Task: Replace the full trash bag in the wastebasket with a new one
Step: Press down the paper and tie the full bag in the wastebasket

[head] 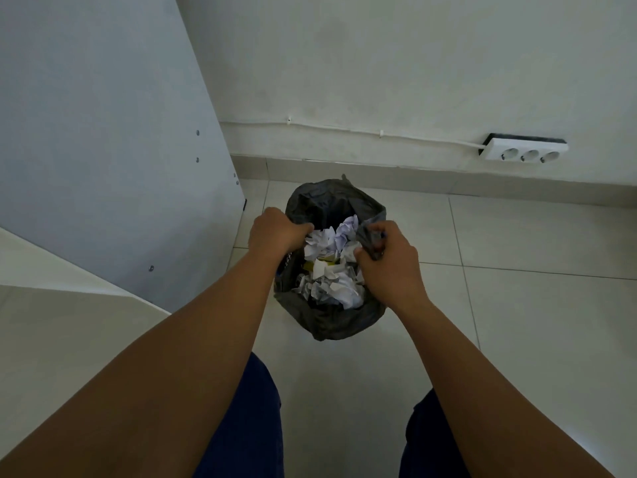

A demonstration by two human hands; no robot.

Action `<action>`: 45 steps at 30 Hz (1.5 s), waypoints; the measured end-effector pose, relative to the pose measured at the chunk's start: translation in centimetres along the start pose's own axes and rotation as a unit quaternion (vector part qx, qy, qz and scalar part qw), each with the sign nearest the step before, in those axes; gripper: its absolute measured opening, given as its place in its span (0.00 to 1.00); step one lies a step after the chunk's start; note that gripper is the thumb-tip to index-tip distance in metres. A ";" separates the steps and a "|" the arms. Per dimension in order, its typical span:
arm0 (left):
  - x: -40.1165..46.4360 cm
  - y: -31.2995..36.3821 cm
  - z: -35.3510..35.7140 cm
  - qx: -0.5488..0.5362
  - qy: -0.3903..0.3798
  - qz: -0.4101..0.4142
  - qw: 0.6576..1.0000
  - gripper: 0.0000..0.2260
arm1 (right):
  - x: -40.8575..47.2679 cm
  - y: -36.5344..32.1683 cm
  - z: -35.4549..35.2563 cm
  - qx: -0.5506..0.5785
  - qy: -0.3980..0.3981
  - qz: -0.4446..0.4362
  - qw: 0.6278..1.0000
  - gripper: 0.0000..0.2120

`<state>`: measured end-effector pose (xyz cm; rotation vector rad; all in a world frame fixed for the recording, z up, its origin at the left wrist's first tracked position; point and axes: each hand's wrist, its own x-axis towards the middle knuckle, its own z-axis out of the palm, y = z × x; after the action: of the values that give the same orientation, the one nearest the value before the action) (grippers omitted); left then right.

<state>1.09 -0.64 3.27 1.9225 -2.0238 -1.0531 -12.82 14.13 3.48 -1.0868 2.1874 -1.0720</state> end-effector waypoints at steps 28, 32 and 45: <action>-0.8 0.1 0.1 -0.118 -0.160 0.304 0.932 0.30 | 2.6 0.6 2.0 0.128 -0.042 0.022 0.991 0.14; -0.8 -0.1 0.3 -0.137 -0.127 0.326 0.927 0.31 | 2.8 0.6 2.2 0.114 -0.004 -0.016 0.993 0.08; -1.4 0.5 0.6 -0.133 -0.158 0.323 0.924 0.30 | 3.0 0.0 3.0 0.024 -0.028 -0.101 0.994 0.11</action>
<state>0.53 0.89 3.62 0.8794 -2.2732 -1.3978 -12.55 10.37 1.55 -1.3215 2.0318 -1.1576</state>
